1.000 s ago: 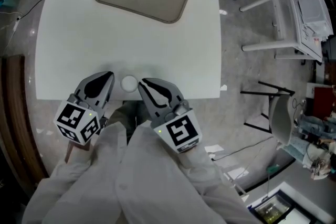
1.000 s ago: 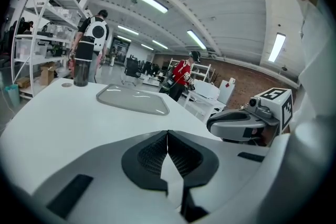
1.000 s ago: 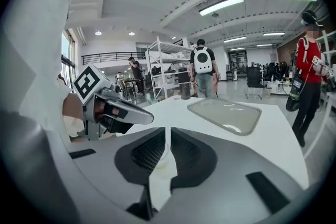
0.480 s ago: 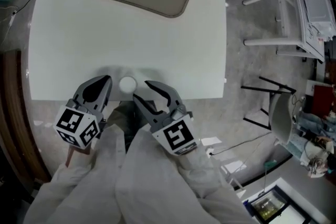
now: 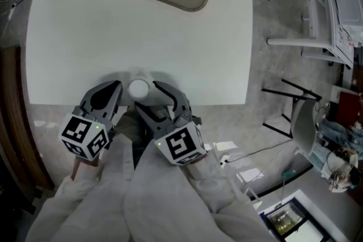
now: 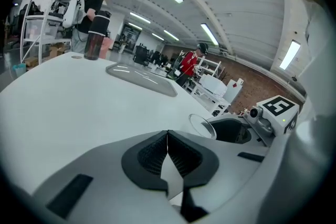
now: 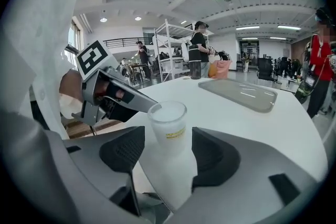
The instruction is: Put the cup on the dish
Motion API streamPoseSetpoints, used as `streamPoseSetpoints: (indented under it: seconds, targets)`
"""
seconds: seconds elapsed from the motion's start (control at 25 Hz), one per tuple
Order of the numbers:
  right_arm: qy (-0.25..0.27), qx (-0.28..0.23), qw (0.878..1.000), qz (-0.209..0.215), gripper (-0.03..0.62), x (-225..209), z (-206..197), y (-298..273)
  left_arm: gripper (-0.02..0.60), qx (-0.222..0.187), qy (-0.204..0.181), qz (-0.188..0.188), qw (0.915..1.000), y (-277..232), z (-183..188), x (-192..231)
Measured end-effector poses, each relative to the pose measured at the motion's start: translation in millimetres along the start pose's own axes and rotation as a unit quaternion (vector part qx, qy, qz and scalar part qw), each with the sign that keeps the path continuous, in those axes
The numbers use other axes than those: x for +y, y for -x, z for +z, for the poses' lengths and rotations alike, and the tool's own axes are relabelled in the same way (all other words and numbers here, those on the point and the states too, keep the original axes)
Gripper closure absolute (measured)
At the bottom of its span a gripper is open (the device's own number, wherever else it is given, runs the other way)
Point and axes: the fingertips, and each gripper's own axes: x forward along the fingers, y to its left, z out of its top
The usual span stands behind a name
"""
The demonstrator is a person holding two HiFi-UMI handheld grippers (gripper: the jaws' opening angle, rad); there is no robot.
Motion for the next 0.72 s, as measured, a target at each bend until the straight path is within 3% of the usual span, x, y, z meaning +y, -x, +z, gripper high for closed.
streamPoseSetpoints:
  seconds: [0.72]
  targets:
    - [0.014, -0.013, 1.000, 0.004, 0.322, 8, 7, -40, 0.572, 0.002, 0.025, 0.009, 0.9997, 17, -25, 16]
